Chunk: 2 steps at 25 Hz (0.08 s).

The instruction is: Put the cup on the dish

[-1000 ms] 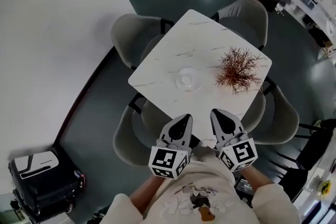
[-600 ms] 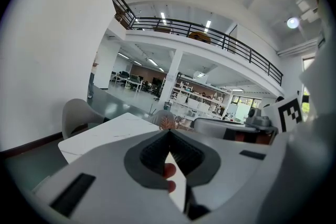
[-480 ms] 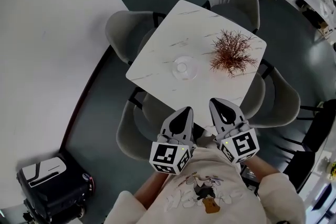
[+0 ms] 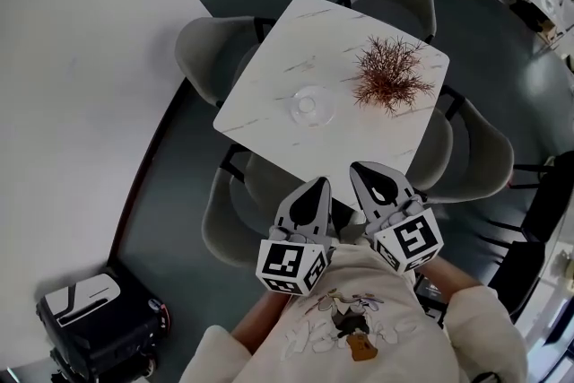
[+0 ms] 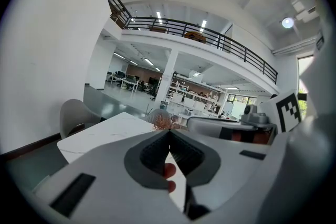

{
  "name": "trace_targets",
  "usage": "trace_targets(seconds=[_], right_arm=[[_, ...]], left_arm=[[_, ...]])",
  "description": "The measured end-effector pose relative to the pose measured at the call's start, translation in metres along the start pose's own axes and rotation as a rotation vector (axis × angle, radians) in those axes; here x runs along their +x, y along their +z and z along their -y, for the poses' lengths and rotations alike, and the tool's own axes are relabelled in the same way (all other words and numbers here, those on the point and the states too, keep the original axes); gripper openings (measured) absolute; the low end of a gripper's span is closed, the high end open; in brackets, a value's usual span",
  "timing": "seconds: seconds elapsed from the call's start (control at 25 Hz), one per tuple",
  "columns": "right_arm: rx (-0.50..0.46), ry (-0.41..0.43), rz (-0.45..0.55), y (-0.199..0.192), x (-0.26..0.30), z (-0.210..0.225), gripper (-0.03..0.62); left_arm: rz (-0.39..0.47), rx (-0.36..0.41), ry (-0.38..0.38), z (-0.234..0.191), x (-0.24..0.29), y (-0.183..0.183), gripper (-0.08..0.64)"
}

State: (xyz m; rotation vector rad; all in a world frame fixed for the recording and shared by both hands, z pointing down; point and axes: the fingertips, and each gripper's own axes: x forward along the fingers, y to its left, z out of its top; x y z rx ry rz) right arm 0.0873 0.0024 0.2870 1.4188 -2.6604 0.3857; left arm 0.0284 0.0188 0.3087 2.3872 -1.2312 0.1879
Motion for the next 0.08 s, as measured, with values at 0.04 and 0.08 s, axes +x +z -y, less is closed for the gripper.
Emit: trace_targets(seconds=[0.04, 0.08], right_arm=[[-0.010, 0.000, 0.001, 0.0000, -0.0012, -0.0017, 0.005], [-0.020, 0.000, 0.002, 0.0000, -0.0024, -0.0033, 0.005]], left_arm=[[0.000, 0.000, 0.000, 0.0013, -0.0014, -0.0007, 0.003], [0.000, 0.000, 0.000, 0.0026, -0.0028, -0.0014, 0.003]])
